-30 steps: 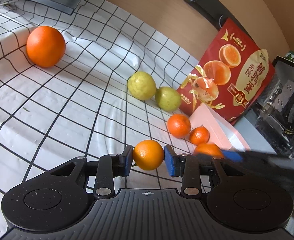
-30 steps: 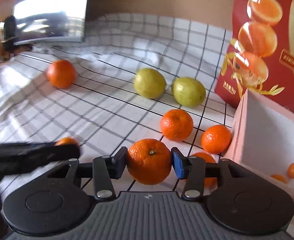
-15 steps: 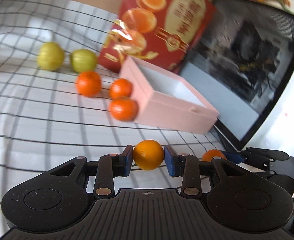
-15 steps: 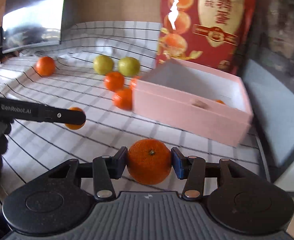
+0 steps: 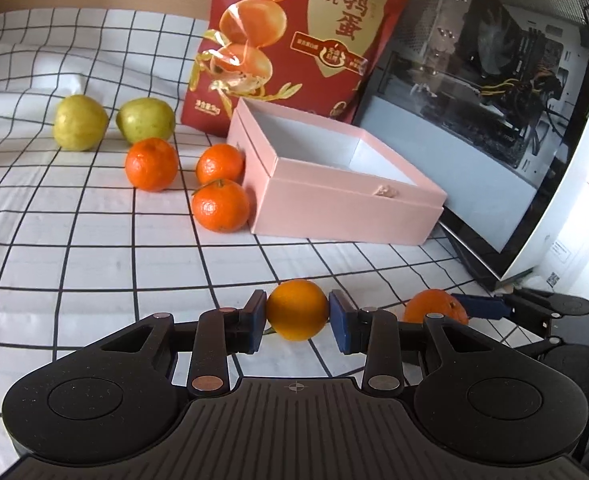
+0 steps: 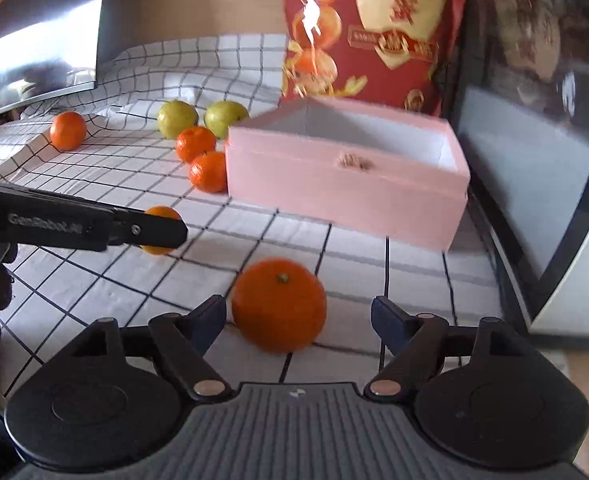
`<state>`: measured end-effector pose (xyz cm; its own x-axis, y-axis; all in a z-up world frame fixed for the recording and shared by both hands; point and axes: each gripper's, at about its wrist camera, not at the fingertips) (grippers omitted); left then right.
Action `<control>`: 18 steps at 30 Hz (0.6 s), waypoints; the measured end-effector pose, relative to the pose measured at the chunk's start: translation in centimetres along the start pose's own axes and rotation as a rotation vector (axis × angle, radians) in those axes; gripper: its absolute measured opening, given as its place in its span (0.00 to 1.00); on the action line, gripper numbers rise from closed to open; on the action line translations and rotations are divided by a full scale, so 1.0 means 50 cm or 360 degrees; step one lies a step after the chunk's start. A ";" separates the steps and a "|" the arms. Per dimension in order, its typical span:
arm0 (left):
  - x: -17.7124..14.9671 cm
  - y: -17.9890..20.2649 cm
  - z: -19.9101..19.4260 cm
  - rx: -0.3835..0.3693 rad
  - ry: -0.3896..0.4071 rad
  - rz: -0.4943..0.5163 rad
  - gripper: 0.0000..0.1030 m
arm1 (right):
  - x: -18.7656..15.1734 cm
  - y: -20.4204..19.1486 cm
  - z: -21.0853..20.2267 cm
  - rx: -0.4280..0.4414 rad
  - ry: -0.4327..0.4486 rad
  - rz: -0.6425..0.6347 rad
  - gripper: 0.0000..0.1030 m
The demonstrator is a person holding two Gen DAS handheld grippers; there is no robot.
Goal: Organize fruits
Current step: 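Grasp a mandarin with the right gripper while the left gripper holds the small orange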
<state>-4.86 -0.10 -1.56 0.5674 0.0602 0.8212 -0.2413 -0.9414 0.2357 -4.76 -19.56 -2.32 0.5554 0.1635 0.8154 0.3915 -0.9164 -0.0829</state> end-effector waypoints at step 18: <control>-0.007 -0.007 0.000 0.0006 0.0003 -0.0048 0.38 | 0.007 0.015 0.009 0.0124 -0.0124 0.0045 1.00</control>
<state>-4.95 0.20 -1.92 0.5732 0.0890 0.8146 -0.2213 -0.9403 0.2585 -3.98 -20.01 -2.35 0.6211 0.1684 0.7654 0.4290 -0.8904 -0.1523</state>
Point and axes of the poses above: each gripper's, at about its wrist camera, not at the fingertips, and z roughly the way its jaws point, y to its right, x to its top, and after that the axes turned 5 degrees about z, right-handed
